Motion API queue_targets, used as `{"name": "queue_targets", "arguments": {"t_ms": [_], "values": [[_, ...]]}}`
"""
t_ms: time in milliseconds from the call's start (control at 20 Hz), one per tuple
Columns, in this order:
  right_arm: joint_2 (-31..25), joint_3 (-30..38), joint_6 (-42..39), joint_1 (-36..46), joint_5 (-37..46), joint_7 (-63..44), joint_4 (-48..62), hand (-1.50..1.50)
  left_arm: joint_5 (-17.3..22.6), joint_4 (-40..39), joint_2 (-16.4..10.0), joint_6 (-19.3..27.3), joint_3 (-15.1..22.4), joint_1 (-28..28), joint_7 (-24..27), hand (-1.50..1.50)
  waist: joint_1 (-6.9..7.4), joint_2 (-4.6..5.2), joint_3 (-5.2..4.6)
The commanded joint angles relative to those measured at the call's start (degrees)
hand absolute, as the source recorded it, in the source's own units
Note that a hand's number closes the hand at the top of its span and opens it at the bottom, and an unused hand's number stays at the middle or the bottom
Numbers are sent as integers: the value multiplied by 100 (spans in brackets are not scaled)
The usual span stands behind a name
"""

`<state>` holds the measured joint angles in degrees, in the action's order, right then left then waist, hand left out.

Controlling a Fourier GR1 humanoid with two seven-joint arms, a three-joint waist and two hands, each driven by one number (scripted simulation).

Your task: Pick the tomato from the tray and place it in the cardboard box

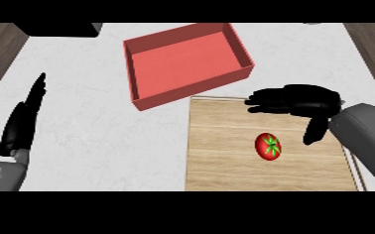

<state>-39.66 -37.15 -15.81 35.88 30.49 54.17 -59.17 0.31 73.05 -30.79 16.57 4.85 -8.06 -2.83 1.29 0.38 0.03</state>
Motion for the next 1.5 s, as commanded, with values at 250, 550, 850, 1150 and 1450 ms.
{"name": "queue_targets", "arguments": {"t_ms": [250, 550, 850, 1150, 1450], "values": [[792, 3, -101, 442, 823, 418, 896, -150, -84, 103, 31, -298, -309, 153, 23, 0, -60, -22, -2], [689, 107, -160, 73, 962, 451, 527, -150, -212, 266, 73, -356, -469, 266, -109, 0, -99, -37, -3], [343, -10, -225, -336, 833, 933, 108, -150, -371, 428, 210, -263, -440, 411, -121, 0, -124, -49, -3], [-27, 22, -524, -433, 533, 954, -667, -150, -307, 441, 200, -440, -573, 452, -79, 0, -134, -64, -4], [-90, -111, -433, -580, 957, 326, -1015, -150, -286, 210, -3, -811, -839, 139, -102, 0, -124, -44, -4]]}}
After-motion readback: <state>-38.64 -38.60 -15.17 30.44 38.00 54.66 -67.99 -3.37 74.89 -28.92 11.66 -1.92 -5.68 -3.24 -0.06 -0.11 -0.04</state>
